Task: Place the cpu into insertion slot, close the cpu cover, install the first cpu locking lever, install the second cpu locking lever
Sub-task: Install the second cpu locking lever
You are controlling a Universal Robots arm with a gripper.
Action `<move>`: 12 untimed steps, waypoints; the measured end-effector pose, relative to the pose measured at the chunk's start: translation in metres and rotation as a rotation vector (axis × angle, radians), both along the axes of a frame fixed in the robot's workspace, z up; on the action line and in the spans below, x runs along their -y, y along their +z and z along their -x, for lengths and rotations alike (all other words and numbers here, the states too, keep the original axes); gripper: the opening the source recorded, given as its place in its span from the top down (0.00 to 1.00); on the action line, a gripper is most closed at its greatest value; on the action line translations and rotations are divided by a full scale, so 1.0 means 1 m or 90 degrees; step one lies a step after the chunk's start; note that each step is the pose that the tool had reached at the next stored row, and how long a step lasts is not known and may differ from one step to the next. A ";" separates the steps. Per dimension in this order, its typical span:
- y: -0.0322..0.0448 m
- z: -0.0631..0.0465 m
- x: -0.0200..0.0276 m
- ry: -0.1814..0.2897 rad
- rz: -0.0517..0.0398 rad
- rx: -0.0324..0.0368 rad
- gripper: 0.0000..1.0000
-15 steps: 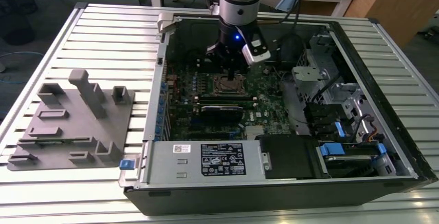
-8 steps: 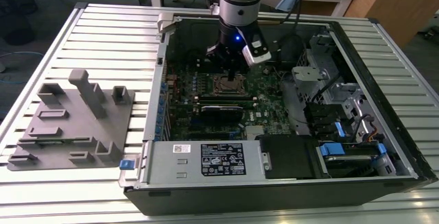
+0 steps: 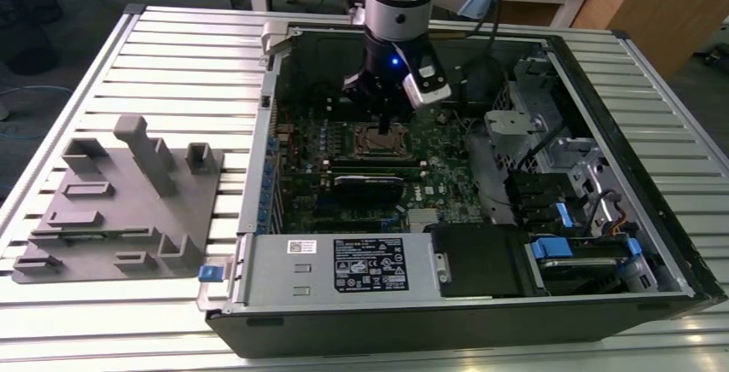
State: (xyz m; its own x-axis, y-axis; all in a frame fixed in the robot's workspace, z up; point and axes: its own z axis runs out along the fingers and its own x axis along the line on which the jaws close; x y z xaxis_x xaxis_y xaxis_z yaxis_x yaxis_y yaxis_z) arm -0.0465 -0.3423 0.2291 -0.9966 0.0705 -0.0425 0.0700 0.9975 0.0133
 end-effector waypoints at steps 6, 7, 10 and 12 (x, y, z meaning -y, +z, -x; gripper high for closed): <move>0.0020 0.000 0.0000 0.000 -0.0003 0.0001 0.90; 0.0021 0.000 0.0000 0.000 -0.0003 0.0000 0.90; 0.0021 0.000 0.0000 0.000 -0.0002 0.0000 0.90; 0.0022 0.000 0.0002 0.000 -0.0001 -0.0001 0.90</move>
